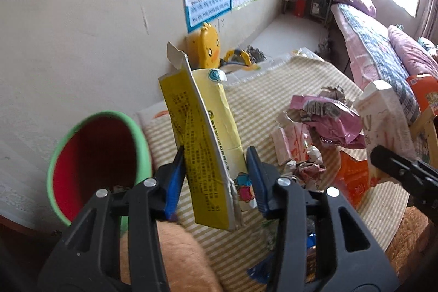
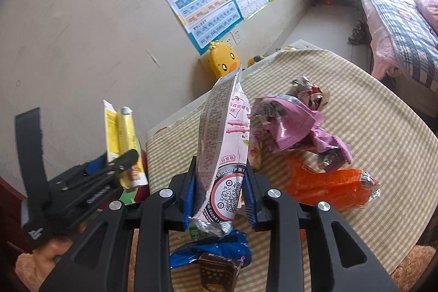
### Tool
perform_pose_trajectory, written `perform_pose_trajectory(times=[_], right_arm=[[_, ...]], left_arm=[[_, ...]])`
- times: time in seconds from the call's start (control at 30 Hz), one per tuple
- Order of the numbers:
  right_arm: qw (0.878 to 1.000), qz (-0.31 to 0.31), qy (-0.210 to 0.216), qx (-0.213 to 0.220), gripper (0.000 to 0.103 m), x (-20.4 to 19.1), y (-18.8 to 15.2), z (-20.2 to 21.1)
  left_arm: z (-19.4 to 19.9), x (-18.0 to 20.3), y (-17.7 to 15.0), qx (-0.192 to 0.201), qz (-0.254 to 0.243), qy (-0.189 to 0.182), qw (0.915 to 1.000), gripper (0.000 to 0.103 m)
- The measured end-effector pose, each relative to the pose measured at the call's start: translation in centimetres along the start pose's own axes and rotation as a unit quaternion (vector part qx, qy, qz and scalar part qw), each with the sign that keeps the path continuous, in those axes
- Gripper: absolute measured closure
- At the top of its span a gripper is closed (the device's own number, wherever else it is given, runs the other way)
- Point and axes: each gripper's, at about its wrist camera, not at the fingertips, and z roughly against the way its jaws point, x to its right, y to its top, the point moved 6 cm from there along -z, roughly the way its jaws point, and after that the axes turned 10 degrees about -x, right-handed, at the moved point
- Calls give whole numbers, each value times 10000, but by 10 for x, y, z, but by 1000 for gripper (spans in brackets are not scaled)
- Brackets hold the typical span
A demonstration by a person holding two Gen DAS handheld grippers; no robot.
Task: Collect trash
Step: 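Drop the yellow packet in the bin with left tool while right tool drops the snack bag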
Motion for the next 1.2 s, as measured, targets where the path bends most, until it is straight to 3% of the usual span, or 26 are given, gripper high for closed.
perform_pose_trajectory(times=[0.5,1.2], right_arm=[[9973,685,20,-256,75,-65,-5,-18],[9839,1607,394,-668,75,-169,7,-73]], left_arm=[[31,-66,-8,413,435,297,9978,61],[18,-173,-37,247,1254,800,9886,61]])
